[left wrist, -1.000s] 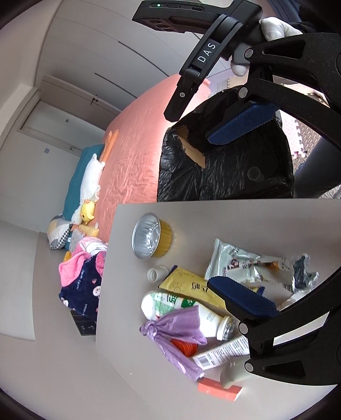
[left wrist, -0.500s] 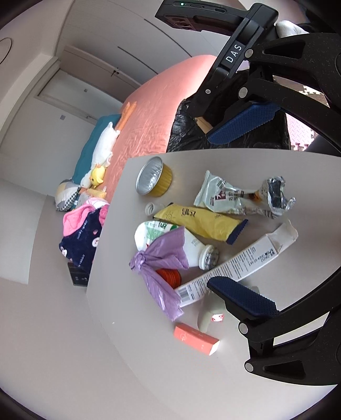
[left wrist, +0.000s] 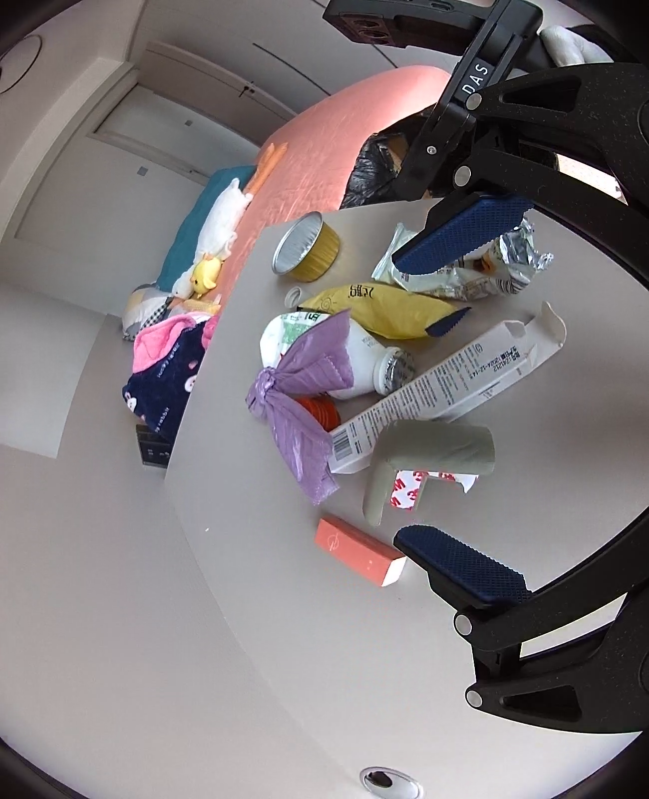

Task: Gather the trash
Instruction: 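Grasp the grey L-shaped foam with the left tool while the right tool grasps the silver snack wrapper, then carry the grey foam and snack wrapper over the black trash bag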

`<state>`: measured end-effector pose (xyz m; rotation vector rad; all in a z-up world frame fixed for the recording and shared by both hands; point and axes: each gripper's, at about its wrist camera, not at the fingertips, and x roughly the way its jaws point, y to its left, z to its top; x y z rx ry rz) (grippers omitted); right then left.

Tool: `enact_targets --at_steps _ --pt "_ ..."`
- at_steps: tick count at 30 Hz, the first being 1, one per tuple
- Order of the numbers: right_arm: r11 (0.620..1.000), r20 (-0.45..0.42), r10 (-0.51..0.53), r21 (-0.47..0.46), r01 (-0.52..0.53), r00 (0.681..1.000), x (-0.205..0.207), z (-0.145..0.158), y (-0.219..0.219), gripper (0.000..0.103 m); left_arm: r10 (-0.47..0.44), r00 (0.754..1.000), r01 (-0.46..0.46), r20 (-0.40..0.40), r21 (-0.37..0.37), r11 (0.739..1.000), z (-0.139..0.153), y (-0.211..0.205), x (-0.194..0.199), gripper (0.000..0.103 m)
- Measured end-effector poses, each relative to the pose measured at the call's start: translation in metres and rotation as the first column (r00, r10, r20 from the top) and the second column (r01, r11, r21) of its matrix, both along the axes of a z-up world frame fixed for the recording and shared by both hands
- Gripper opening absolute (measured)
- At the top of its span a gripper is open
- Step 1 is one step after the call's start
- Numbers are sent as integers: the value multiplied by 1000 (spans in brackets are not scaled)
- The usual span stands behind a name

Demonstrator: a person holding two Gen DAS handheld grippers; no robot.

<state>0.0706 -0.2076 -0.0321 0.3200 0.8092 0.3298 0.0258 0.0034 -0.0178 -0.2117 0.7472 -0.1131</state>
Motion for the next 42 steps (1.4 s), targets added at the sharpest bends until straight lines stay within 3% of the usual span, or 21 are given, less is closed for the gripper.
enact_targets --at_steps 11,15,17,22,25,28,34,38,42 --pt "998 -38 68 -6 -68 997 17 -23 18 69 63 998 -64 -23 -71 995 -21 22 13 97" --pt "996 -63 86 16 -85 994 24 -29 21 58 67 997 -71 -47 -97 993 -28 26 20 90" --pt "996 -63 93 13 -92 994 26 -30 24 53 67 996 -73 -62 -105 992 -32 27 23 81" --pt "993 -82 120 25 -119 989 29 -34 30 25 65 994 -72 -84 -80 994 -39 23 29 73" --pt "990 -81 134 56 -130 988 26 -34 29 20 65 993 -73 -97 -81 994 -42 23 32 67" --pt "987 -80 144 83 -138 986 25 -33 27 18 60 992 -74 -109 -129 989 -47 26 34 54" --pt "984 -85 147 110 -137 986 21 -32 23 18 54 994 -71 -99 -177 982 -49 30 35 46" --pt "983 -67 150 114 -142 986 16 -28 22 18 39 998 -50 -55 -200 979 -42 30 30 30" --pt "983 -44 149 111 -143 988 11 -21 20 17 22 999 -30 -39 -203 979 -38 26 26 29"
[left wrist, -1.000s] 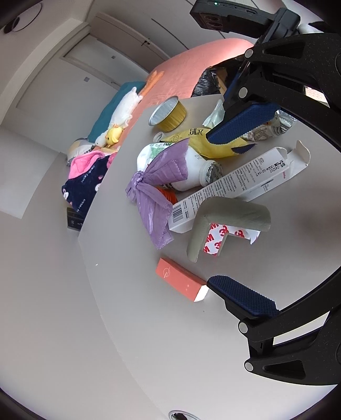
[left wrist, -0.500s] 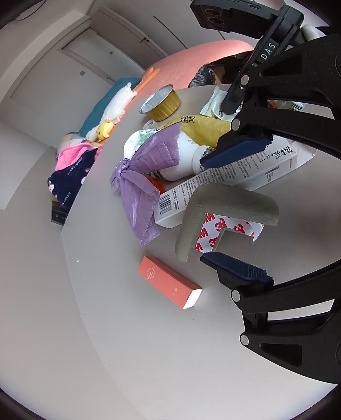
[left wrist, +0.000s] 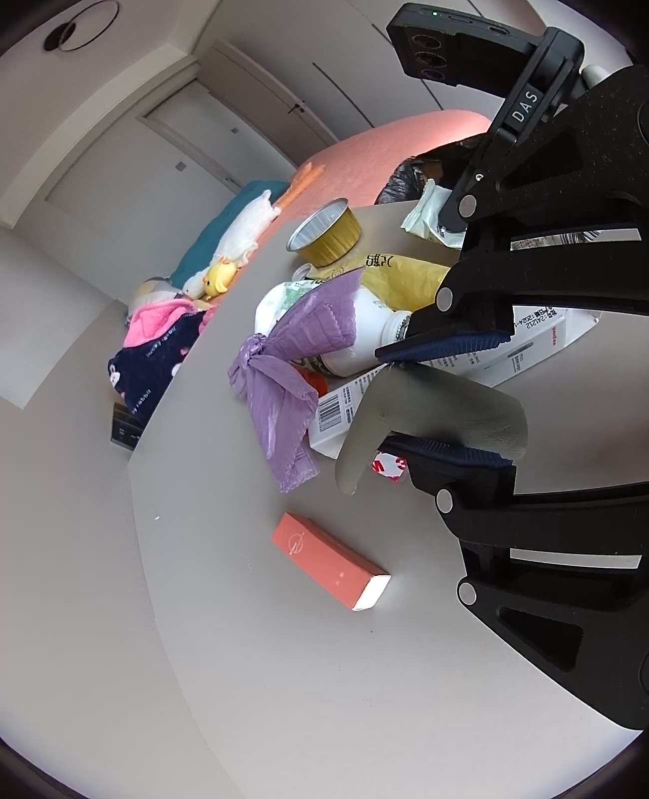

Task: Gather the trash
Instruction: 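Carry the grey foam and snack wrapper over the black trash bag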

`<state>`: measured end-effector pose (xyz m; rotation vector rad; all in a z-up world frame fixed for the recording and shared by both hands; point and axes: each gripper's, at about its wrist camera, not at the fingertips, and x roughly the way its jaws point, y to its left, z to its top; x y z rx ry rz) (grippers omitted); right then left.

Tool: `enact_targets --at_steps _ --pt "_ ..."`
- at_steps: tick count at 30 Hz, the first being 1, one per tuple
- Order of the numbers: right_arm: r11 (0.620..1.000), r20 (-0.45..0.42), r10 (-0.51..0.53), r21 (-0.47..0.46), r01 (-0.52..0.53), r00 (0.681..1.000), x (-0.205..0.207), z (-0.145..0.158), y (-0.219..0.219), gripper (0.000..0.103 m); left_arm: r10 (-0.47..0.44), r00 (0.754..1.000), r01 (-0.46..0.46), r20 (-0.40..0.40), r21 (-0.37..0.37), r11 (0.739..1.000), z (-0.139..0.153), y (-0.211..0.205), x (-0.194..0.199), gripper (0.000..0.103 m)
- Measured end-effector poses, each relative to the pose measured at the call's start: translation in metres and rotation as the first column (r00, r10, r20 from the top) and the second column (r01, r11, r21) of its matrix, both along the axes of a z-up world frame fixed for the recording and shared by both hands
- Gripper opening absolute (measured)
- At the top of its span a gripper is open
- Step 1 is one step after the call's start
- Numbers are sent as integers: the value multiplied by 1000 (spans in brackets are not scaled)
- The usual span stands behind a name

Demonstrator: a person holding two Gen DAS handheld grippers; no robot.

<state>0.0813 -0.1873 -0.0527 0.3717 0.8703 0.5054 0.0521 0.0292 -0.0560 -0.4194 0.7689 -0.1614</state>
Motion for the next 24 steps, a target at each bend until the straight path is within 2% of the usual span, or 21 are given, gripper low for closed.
enact_targets --at_steps 12,24 --pt "999 44 -37 30 36 998 -14 21 -25 17 -41 997 42 61 -19 999 29 -16 -11 29" --pt "988 111 -155 8 155 982 -27 41 -71 17 -175 980 177 96 -12 984 50 -75 -7 29"
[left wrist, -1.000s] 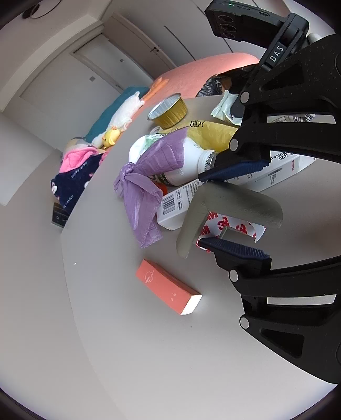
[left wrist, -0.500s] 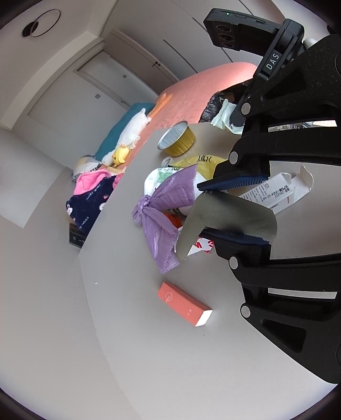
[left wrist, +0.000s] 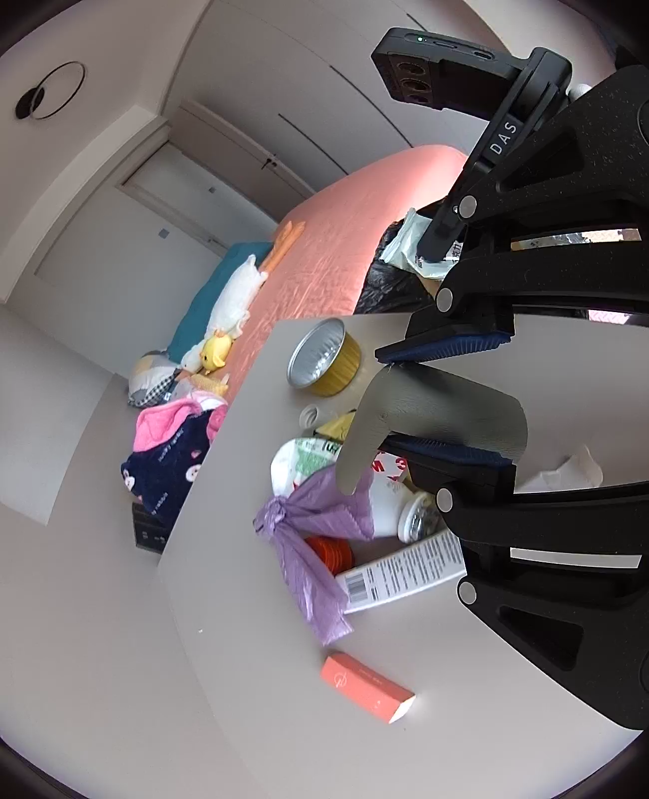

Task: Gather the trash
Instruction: 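Carry the grey foam and snack wrapper over the black trash bag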

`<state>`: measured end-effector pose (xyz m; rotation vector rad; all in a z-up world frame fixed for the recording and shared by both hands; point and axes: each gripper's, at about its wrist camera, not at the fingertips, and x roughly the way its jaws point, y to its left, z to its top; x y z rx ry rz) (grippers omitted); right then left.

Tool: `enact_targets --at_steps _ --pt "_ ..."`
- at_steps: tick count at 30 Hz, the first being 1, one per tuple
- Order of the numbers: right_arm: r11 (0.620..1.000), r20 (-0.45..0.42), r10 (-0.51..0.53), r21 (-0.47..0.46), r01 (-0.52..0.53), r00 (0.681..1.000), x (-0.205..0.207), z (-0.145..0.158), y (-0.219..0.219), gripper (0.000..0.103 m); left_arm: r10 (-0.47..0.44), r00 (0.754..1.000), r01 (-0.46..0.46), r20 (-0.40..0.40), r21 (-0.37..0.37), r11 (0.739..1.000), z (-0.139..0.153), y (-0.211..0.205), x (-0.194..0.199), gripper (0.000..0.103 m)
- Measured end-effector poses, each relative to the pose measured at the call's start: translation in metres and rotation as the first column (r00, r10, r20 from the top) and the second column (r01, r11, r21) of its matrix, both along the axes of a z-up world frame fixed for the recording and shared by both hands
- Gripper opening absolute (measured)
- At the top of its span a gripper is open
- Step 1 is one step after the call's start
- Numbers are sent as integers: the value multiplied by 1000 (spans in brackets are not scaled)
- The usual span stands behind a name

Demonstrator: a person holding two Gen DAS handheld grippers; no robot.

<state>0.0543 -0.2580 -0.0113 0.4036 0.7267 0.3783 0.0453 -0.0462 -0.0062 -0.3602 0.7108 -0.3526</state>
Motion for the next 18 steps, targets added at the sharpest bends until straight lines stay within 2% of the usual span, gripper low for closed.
enact_targets --at_steps 9,18 --pt "997 12 -82 9 81 997 -8 5 -38 17 -92 996 92 -2 4 996 6 -44 4 30" --pt "985 23 -172 15 172 985 -18 9 -79 17 -195 981 195 -7 7 981 6 -91 10 30"
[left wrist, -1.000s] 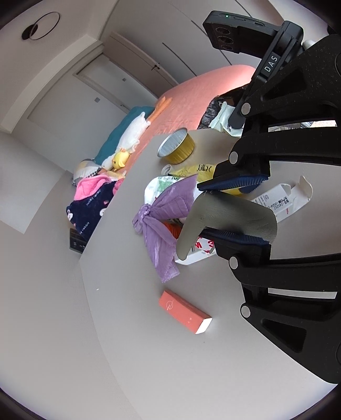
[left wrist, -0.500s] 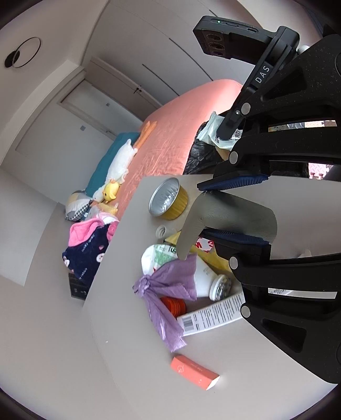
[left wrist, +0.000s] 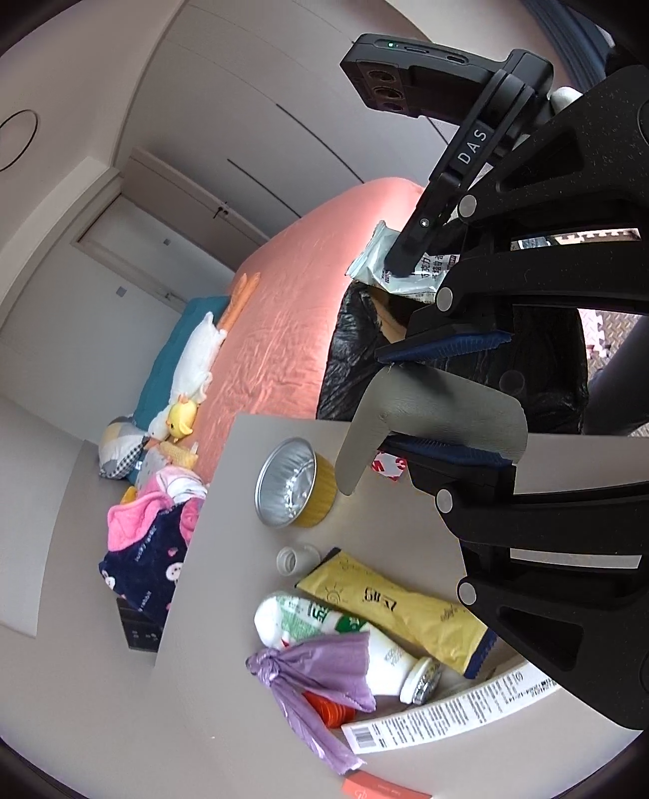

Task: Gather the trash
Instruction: 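Carry the grey foam and snack wrapper over the black trash bag, then open both tools to drop the grey foam and wrapper into the bag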

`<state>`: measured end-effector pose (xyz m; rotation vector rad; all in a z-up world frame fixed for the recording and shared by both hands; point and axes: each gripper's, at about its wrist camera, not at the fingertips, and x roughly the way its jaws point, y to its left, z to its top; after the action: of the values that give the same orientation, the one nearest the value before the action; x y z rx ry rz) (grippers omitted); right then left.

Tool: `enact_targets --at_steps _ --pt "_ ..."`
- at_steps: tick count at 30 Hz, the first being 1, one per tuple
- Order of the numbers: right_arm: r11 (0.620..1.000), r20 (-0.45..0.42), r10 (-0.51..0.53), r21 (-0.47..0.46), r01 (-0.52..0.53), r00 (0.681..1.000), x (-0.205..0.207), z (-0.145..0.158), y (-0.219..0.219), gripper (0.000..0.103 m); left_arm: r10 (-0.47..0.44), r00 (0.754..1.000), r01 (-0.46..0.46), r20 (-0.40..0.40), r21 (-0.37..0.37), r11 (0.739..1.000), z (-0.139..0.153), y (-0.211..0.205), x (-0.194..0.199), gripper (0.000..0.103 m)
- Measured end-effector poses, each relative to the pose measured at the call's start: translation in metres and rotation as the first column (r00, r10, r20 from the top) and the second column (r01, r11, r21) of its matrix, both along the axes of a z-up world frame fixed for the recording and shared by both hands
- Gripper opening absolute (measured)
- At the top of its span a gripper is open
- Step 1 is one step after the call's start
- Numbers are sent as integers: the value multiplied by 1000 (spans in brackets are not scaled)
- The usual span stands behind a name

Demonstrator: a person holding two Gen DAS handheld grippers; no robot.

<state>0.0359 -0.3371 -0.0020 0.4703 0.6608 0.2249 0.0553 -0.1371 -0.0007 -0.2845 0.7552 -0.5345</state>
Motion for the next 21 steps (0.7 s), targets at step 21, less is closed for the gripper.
enact_targets --at_steps 21 --pt "977 0 -214 3 214 977 -19 5 -84 20 -254 965 247 -66 -97 964 -8 -83 17 39"
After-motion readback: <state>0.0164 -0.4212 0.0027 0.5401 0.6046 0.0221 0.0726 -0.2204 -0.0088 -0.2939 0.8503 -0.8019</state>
